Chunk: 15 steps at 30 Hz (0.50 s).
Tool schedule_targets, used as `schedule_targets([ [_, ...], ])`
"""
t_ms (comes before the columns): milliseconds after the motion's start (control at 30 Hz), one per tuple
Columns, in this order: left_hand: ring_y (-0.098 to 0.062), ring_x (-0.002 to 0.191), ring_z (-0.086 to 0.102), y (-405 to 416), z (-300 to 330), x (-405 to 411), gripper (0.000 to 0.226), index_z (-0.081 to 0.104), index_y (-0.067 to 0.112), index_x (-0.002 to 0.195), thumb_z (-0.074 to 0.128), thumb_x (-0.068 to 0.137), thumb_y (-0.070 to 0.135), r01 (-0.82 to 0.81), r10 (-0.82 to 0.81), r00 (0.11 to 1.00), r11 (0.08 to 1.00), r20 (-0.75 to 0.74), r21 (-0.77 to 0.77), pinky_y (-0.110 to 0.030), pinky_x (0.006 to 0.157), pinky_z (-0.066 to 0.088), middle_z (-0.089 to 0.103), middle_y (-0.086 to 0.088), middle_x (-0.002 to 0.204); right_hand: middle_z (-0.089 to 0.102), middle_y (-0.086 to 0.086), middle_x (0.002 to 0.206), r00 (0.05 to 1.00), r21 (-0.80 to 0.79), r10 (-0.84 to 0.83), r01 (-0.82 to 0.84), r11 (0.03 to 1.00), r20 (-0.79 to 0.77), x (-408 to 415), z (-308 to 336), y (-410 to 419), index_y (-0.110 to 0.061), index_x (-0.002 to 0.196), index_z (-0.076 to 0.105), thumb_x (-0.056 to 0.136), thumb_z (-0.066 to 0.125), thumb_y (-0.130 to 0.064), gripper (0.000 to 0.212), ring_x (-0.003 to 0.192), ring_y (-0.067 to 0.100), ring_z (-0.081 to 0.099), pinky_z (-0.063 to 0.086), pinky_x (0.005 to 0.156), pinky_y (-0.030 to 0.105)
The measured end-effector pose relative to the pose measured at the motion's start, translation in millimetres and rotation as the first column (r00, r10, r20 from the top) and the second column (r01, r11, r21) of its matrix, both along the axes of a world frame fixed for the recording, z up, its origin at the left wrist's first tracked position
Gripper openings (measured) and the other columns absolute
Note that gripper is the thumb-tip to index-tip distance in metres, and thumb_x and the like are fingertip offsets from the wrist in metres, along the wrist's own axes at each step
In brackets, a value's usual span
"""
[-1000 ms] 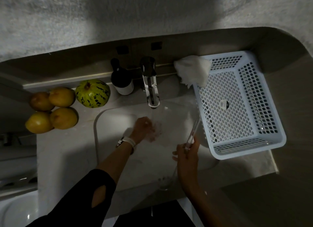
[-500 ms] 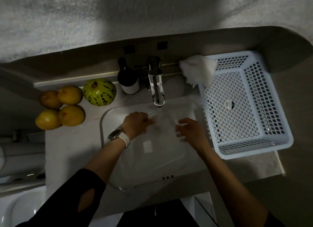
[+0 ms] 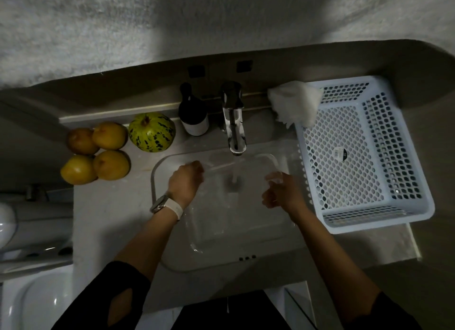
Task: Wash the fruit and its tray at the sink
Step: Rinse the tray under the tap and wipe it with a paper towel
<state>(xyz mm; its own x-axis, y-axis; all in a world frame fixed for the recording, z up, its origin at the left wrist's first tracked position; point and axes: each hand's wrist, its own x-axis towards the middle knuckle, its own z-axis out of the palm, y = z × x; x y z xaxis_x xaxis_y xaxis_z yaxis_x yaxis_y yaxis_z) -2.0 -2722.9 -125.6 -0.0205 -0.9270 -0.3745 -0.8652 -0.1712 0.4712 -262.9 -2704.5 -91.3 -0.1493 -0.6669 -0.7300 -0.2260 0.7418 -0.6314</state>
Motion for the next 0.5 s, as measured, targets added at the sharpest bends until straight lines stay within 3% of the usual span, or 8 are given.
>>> schedule_targets([
  [67, -0.033, 0.082, 0.065, 14.2, -7.1, 10.7, 0.017, 0.061, 0.008, 0.108, 0.059, 0.091, 0.007, -0.165, 0.160, 0.981, 0.986, -0.114, -0.034, -0.045, 0.075, 0.054, 0.070, -0.015, 0.095, 0.059, 0.023, 0.068, 0.998, -0.005, -0.060, 0.060, 0.998, 0.013, -0.7, -1.5, 0.0, -0.004, 0.110, 0.053, 0.102, 0.036, -0.007, 0.019, 0.054, 0.029, 0.058, 0.049, 0.051, 0.032],
  [100, -0.030, 0.076, 0.065, 21.7, -7.8, 12.7, 0.017, 0.059, 0.008, 0.110, 0.059, 0.093, 0.008, -0.288, 0.283, 0.929, 0.957, -0.239, 0.015, -0.044, 0.071, 0.056, 0.069, -0.018, 0.092, 0.057, 0.023, 0.068, 0.995, -0.014, -0.100, 0.100, 0.995, 0.030, -1.4, -2.2, 0.6, -0.003, 0.111, 0.052, 0.102, 0.035, -0.005, 0.019, 0.053, 0.028, 0.056, 0.049, 0.050, 0.031],
  [200, -0.027, 0.075, 0.068, 46.5, -8.2, 10.7, 0.018, 0.055, 0.005, 0.110, 0.050, 0.101, 0.020, -0.438, 0.552, 0.639, 0.834, -0.535, 0.336, -0.034, 0.058, 0.058, 0.068, -0.022, 0.096, 0.057, 0.025, 0.069, 0.987, -0.022, -0.145, 0.147, 0.989, 0.075, -2.0, -1.9, 4.0, -0.001, 0.111, 0.052, 0.101, 0.037, -0.002, 0.019, 0.053, 0.028, 0.057, 0.051, 0.047, 0.030],
  [300, -0.039, 0.089, 0.069, 62.7, -5.3, 3.9, 0.026, 0.054, 0.006, 0.120, 0.045, 0.103, 0.023, -0.353, 0.732, 0.334, 0.681, -0.594, 0.641, -0.042, 0.067, 0.058, 0.068, -0.028, 0.106, 0.059, 0.024, 0.071, 0.977, 0.001, -0.184, 0.185, 0.983, 0.111, -1.7, -3.5, 7.7, 0.001, 0.113, 0.055, 0.099, 0.042, -0.001, 0.020, 0.055, 0.028, 0.060, 0.056, 0.055, 0.038],
  [333, -0.041, 0.089, 0.069, 65.2, -2.2, 1.6, 0.027, 0.055, 0.012, 0.120, 0.046, 0.102, 0.029, -0.324, 0.768, 0.275, 0.641, -0.579, 0.696, -0.044, 0.067, 0.057, 0.069, -0.027, 0.104, 0.060, 0.024, 0.072, 0.974, 0.016, -0.192, 0.191, 0.981, 0.122, -3.0, -5.1, 8.5, 0.002, 0.114, 0.056, 0.099, 0.043, -0.001, 0.021, 0.057, 0.029, 0.060, 0.056, 0.059, 0.041],
  [433, -0.036, 0.074, 0.070, 71.5, 1.6, 0.8, 0.031, 0.058, 0.020, 0.114, 0.054, 0.093, 0.042, -0.360, 0.768, 0.271, 0.640, -0.581, 0.679, -0.043, 0.063, 0.059, 0.072, -0.021, 0.091, 0.060, 0.025, 0.077, 0.974, -0.008, -0.172, 0.175, 0.985, 0.145, -3.2, -8.5, 14.2, 0.003, 0.123, 0.050, 0.098, 0.042, 0.001, 0.027, 0.061, 0.031, 0.061, 0.055, 0.062, 0.043],
  [500, -0.033, 0.068, 0.069, 76.6, 2.1, 2.4, 0.035, 0.059, 0.015, 0.116, 0.053, 0.094, 0.042, -0.402, 0.736, 0.268, 0.672, -0.622, 0.622, -0.046, 0.065, 0.060, 0.071, -0.021, 0.085, 0.062, 0.024, 0.088, 0.998, -0.129, -0.034, 0.027, 0.991, -0.050, 3.5, -11.0, 18.2, -0.006, 0.136, 0.041, 0.096, 0.044, 0.001, 0.040, 0.073, 0.036, 0.064, 0.056, 0.069, 0.047],
])
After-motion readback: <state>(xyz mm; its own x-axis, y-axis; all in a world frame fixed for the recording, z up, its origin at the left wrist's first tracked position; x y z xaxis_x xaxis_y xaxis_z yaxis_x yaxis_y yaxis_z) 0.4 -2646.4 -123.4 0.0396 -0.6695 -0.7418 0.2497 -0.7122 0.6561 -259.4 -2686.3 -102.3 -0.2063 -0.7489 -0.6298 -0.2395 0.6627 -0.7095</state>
